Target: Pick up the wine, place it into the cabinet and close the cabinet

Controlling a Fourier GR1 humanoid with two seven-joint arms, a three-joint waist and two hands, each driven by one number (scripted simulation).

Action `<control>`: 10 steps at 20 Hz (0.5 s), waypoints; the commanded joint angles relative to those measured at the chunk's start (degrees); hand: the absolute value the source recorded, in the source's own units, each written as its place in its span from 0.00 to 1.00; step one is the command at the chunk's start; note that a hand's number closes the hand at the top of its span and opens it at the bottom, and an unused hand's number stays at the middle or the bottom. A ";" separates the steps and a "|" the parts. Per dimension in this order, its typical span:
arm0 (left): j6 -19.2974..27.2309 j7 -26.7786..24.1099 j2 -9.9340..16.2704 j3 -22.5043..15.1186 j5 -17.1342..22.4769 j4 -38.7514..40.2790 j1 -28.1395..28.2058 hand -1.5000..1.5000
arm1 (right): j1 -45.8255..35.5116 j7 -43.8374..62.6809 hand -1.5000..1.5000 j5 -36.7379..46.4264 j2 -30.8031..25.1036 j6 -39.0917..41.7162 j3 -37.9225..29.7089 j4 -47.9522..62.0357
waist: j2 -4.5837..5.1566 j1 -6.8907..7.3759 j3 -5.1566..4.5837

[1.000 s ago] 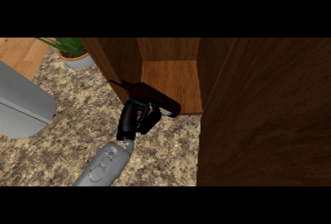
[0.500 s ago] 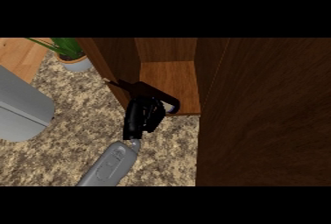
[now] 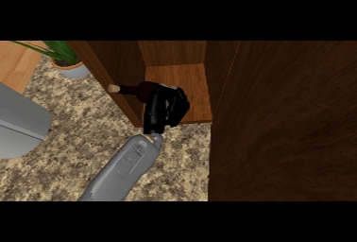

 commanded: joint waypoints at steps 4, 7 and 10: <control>-1.33 -1.18 1.42 7.64 4.47 14.58 -5.05 1.00 | 2.12 1.88 0.00 -4.88 -0.60 0.26 -0.54 -5.23 | 2.05 -1.11 -0.57; -2.14 -2.50 1.21 9.99 6.35 17.58 -7.71 1.00 | 0.83 0.47 0.00 -4.45 -0.36 0.65 -1.17 -2.06 | 2.44 -0.91 -0.56; -0.35 -3.49 0.28 13.67 8.04 20.21 -11.34 1.00 | 2.06 0.16 0.00 -4.80 -0.03 1.01 -0.05 -2.42 | 2.43 -1.48 -0.56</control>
